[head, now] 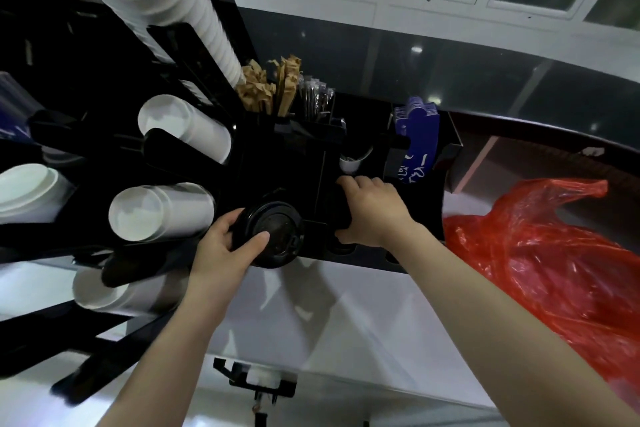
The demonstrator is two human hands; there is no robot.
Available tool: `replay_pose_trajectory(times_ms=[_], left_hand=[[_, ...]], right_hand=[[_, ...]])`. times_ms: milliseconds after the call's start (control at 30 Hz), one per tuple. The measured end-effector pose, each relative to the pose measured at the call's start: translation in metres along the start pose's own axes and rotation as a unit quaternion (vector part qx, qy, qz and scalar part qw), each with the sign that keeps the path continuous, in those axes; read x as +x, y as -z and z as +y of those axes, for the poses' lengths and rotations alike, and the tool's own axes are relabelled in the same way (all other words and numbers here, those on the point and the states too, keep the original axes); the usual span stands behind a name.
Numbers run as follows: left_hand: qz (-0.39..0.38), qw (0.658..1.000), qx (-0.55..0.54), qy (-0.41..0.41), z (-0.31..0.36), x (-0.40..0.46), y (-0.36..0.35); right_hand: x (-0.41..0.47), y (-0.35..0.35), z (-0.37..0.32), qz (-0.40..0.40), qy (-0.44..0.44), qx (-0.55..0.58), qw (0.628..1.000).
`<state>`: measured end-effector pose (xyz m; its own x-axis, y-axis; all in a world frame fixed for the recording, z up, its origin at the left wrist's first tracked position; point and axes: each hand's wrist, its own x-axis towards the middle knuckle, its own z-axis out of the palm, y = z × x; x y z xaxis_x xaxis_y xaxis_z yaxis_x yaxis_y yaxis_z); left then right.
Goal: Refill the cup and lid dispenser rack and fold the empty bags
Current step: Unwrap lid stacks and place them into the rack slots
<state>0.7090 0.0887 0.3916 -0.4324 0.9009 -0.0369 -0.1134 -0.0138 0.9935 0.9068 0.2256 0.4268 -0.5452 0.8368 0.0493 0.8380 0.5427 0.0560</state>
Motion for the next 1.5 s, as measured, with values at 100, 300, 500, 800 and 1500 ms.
replay_pose_trajectory(times_ms=[100,300,500,800,1500], left_hand=[[-0.003,1.0,-0.005,0.006,-0.001,0.001,-0.003],[-0.012,1.0,-0.004,0.02,-0.006,0.003,-0.009],[-0.021,1.0,0.004,0.02,-0.007,-0.001,-0.012],[-0.029,0.999,0.004,0.029,-0.005,-0.006,-0.013],[-0.063,0.996,0.048,0.052,-0.011,-0.005,-0.016]], right_hand=[[-0.016,0.012,0.013,0.042,-0.008,0.194,0.98],[-0.053,0.016,0.052,0.136,-0.1,0.341,0.925],[-0.072,0.004,0.074,0.121,-0.145,0.249,0.95],[-0.05,-0.023,0.065,-0.017,-0.138,-0.034,0.99],[-0.045,-0.045,0.072,-0.026,-0.105,-0.063,0.992]])
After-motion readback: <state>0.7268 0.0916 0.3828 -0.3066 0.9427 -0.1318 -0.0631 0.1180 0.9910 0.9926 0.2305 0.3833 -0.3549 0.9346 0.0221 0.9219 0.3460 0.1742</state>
